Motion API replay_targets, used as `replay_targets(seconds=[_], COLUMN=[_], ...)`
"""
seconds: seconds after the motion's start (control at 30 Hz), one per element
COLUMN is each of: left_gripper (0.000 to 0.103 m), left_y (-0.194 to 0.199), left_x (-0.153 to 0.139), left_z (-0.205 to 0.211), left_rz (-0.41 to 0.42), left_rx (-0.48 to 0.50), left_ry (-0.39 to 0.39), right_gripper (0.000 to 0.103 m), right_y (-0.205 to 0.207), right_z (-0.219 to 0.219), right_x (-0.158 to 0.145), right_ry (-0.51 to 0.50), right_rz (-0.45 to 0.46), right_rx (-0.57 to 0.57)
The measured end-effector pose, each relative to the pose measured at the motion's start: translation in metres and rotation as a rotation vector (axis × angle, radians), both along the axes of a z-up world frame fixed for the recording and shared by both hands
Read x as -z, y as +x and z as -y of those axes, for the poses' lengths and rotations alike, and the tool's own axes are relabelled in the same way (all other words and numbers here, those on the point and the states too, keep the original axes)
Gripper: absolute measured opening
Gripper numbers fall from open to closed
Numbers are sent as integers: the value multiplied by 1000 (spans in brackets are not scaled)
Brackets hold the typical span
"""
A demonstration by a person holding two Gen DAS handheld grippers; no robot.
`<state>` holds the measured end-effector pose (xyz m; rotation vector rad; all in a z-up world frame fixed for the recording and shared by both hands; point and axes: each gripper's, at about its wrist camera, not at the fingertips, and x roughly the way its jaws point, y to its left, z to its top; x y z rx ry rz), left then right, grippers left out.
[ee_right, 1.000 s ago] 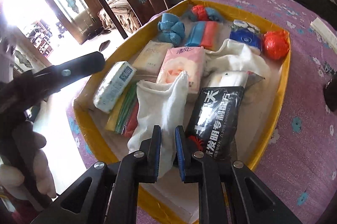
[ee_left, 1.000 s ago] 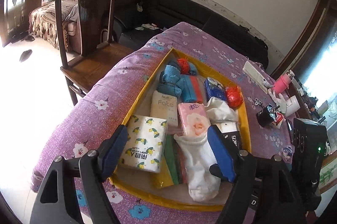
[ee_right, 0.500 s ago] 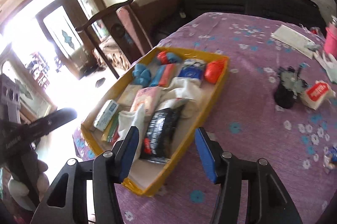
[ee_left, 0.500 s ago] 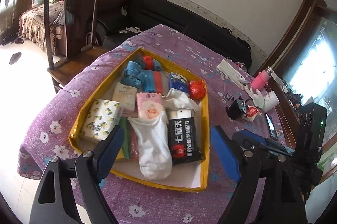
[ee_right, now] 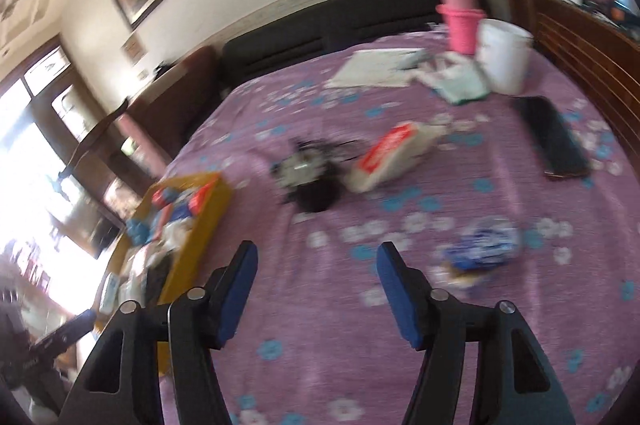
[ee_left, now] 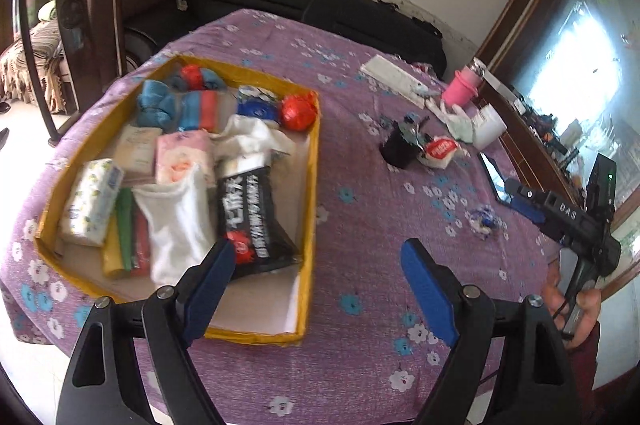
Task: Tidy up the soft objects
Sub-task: 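Move both open tools back over the table toward the remaining packs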
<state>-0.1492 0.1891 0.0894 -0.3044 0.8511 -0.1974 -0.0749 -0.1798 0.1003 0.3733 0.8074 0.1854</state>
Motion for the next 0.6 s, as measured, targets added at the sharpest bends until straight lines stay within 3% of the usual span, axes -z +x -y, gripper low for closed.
replay_targets(seconds=[0.2,0.37,0.6], left_gripper=[84,84,84], left_y=[4,10,18], left_x=[7,17,29], left_z=[35,56,75], left_rz=[-18,-52,-100], left_rx=[86,124,156], left_ry=[31,61,80], right_gripper=[67,67,67], right_y=[19,33,51], right_z=[60,78,74], right_x=[25,47,75], right_ry=[3,-14,-39], right_rz=[-50,-87,-140], right_rx=[154,222,200])
